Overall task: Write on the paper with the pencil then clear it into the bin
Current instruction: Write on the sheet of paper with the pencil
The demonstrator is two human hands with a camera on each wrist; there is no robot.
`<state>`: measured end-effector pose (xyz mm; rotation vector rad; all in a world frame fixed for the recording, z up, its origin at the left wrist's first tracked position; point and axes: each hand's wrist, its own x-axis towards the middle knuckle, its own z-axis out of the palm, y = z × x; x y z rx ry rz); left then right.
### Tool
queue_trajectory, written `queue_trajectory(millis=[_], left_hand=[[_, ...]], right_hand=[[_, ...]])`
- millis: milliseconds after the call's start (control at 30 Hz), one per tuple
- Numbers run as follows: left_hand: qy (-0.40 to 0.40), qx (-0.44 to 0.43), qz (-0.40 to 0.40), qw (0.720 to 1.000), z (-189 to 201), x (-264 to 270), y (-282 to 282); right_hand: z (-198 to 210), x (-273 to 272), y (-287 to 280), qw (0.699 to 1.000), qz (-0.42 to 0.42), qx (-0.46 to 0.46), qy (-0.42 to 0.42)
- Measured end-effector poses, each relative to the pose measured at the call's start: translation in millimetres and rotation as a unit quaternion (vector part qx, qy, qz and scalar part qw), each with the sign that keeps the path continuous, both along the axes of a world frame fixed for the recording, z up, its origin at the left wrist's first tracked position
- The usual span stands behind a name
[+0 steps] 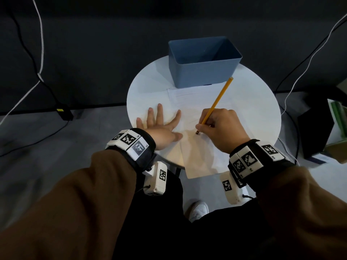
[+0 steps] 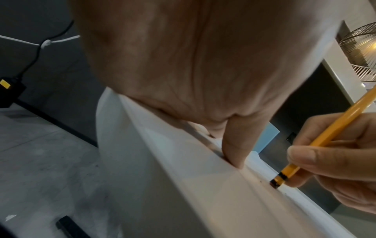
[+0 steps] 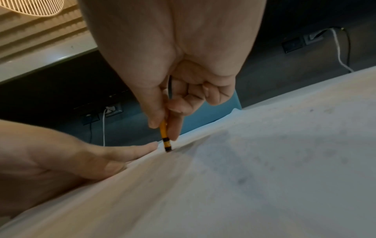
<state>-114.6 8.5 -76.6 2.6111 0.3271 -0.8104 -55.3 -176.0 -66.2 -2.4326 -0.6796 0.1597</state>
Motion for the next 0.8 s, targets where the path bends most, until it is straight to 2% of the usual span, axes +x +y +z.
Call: queue_trajectory(millis=[100,267,367,567,700,800], left_hand=[[-0.001,-0.003,0.0,1.0,-0.1,-0.1,-0.4],[-0.003,0.024,-0.006,1.0,-0.9,0.6,-1.7],[-0.005,0.029,-0.01,1.0,-1.9,0.5,-2.1],[0.005,0.017,-0.002,1.0,1.7,0.9,-2.0],[0.003,0.044,-0.016,0.999,-1.9,2.3,-2.6],[0.002,0.02,-0.008,1.0,-1.9,1.4,-1.3]], right_hand=[[3.3,4.3,-2.9,1.0,-0.021,-0.002,-0.011],[2.9,-5.4,18.3,0.999,0.03,0.037,-0.008],[-2.3,-8.3,27.3,0.998,0.05,0.026,-0.001],[3.0,1.9,19.1,1.0,0.024,-0.001,-0.006],[0.5,-5.7,26.6,0.998,0.06,0.002,0.0],[0.5,-1.2,22.6,0.999,0.041,-0.011,-0.01]])
